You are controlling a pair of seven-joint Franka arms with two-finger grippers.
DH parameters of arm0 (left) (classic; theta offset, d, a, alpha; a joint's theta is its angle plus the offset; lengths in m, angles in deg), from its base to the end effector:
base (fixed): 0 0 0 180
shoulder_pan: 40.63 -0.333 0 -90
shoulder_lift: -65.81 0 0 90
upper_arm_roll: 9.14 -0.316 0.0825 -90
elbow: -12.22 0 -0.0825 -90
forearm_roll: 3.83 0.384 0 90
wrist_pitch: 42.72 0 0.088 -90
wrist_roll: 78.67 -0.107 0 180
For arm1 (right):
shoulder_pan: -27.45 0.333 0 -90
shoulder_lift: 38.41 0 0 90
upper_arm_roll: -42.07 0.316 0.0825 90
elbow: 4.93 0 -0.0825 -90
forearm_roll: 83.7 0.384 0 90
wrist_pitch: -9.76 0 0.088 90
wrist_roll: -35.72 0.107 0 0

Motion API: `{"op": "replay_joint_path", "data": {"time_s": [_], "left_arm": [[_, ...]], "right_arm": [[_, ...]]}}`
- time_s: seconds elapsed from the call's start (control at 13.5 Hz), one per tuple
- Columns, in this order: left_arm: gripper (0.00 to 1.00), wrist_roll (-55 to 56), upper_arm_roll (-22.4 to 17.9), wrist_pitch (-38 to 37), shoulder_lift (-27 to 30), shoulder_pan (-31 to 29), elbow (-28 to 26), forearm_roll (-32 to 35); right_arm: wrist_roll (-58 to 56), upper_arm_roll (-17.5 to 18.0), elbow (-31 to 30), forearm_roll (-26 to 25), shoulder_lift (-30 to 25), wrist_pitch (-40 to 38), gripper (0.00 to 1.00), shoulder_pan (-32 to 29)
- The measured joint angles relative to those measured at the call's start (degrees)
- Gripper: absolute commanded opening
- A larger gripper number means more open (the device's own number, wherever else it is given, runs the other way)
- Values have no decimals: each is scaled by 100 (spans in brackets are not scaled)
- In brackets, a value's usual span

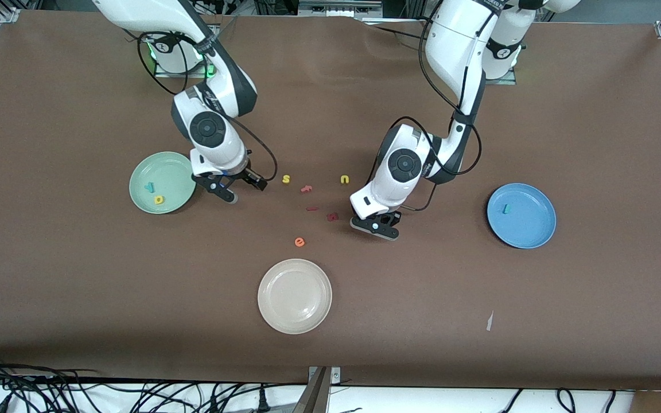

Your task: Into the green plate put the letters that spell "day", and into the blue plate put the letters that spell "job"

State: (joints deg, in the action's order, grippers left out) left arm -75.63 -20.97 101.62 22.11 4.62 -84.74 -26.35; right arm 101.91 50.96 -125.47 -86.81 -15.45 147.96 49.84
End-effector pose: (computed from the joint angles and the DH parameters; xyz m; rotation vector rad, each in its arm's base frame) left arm 0.5628 -0.3847 0.1677 2.9844 -0.4236 0.0842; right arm 0.4893 0.2968 0.2202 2.9639 -0.8792 -0.1192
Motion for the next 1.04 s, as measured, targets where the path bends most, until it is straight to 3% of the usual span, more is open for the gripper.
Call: {"op": "replay_joint_path", "data": {"time_s": [0.22, 0.37, 0.81, 1.04], "left_arm": [[17, 3, -10, -11, 9, 10, 12, 0], [17, 3, -26, -11, 9, 10, 14, 0], [18, 4, -249, -5, 50, -65, 31, 0], [18, -4, -321, -148, 372, -560, 33, 137]], "right_arm": [[420, 0, -91, 0, 155, 513, 99, 39], [552, 1, -213, 0, 192, 743, 97, 51], [668, 3, -277, 0, 371, 838, 69, 196], [670, 1, -279, 0, 436, 866, 52, 196]]}}
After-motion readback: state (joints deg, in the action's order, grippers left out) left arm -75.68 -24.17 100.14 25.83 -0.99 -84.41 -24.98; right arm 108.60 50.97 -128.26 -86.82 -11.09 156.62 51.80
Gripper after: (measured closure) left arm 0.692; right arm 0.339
